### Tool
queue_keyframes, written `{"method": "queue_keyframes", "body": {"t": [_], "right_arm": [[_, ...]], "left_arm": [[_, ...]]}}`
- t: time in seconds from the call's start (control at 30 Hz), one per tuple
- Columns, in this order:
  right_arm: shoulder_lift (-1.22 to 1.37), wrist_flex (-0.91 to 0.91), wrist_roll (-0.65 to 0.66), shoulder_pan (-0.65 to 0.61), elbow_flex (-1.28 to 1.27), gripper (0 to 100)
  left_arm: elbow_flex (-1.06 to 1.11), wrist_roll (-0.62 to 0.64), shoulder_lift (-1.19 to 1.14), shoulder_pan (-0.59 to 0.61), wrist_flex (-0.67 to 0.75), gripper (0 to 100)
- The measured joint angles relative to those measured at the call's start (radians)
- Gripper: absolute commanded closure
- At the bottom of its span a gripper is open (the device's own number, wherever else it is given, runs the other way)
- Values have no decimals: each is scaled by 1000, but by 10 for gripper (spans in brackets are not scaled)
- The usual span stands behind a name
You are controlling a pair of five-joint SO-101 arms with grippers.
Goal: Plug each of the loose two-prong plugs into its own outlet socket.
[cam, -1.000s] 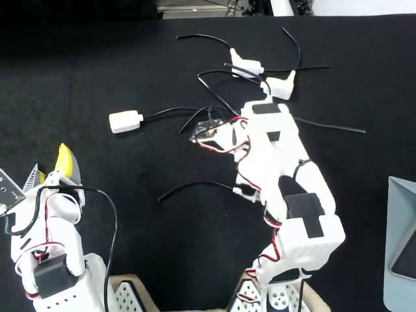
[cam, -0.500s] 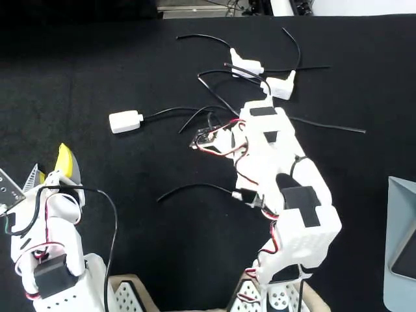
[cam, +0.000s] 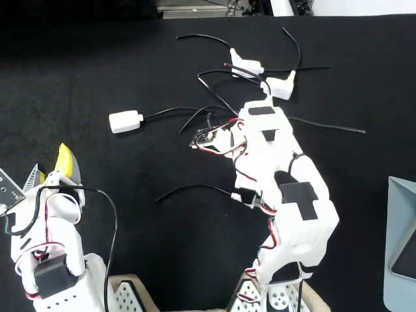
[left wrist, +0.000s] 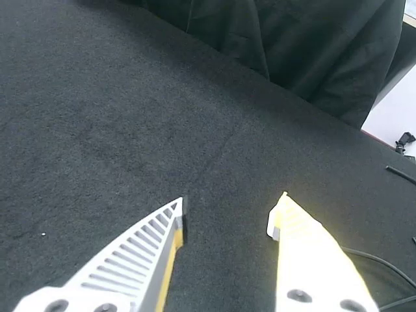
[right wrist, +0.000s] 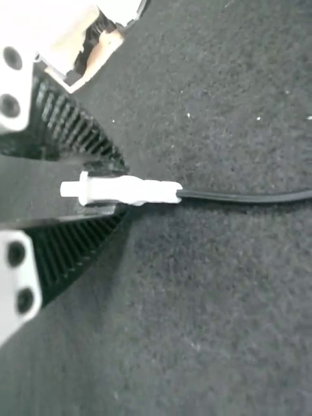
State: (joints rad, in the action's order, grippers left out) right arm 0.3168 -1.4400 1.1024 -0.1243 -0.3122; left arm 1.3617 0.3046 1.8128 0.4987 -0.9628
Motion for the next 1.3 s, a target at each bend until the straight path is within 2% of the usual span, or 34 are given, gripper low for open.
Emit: {"method": "queue_keyframes", "body": {"t": [0.17,0.27,0.37,0.63,0.87,1.13,1.3], "right_arm": [[-133,-68,0,-15,-18,987],[-270,-101,-37,-41,-18,987],[-417,-107,-103,-68,-18,987],[-740,-103,-339,-164,-18,987],[-942,48,-595,-276,-81,987],[-1097,336,-875,-353,-344,984],[-1188,428,-948,-480,-465,986]], "left_arm": [[0,0,0,0,0,769],[0,0,0,-46,0,768],[-38,-12,0,-109,0,770],[-173,-143,5,-282,0,771],[-161,-164,5,-387,0,770],[-32,-164,0,-496,0,769],[28,-164,0,-514,58,769]]}}
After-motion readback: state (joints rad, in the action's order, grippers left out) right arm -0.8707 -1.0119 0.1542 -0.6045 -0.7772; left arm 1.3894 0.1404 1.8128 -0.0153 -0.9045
